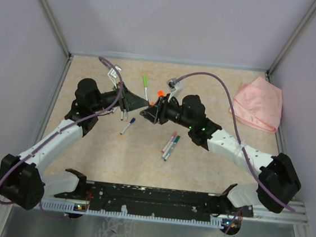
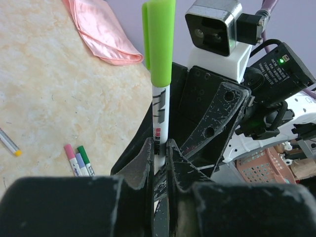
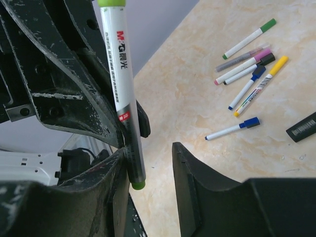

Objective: Open the pen caps
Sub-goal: Pick up the pen from the center of the board.

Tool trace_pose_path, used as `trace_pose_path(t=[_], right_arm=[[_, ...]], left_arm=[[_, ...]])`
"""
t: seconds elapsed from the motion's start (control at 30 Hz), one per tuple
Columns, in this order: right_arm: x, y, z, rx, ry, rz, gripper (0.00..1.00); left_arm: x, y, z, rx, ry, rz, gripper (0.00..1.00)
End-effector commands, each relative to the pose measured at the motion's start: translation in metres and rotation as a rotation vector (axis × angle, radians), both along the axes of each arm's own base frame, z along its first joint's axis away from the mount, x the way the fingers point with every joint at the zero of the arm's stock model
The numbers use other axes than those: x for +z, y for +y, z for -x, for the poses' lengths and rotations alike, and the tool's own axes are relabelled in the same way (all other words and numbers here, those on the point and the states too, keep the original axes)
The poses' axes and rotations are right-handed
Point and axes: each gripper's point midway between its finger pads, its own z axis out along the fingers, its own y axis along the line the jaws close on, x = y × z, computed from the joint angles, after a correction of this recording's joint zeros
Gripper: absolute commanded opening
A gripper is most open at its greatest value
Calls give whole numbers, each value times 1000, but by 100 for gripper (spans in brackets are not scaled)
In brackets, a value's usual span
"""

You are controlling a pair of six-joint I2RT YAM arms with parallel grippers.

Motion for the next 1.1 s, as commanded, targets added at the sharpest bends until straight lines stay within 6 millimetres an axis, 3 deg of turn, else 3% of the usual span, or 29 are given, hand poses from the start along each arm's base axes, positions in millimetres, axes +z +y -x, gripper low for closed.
trace_pose_path(t=[0.0, 0.2, 0.3, 0.33, 0.57, 0.7, 0.9, 1.07], right_arm=[[43, 6, -5, -13, -108, -79, 36], [45, 6, -4, -10, -117, -92, 24], [44, 6, -4, -9, -115, -93, 5], [44, 6, -3, -8, -115, -93, 0], [39, 5, 10, 49, -121, -114, 0], [37, 2, 19, 76, -133, -121, 0], [35, 5, 26, 124, -132, -131, 0], [35, 5, 27, 128, -134, -133, 0]], left_arm=[[3, -1, 3, -32, -36, 3, 0], [3, -3, 2, -41, -37, 8, 0], [4, -3, 2, -44, -40, 9, 4], [4, -3, 2, -43, -41, 9, 9], [25, 9, -6, 7, -41, 53, 64], [41, 22, -14, 44, -38, 90, 80], [63, 26, -24, 64, -49, 108, 79], [59, 29, -42, 144, -7, 9, 69]])
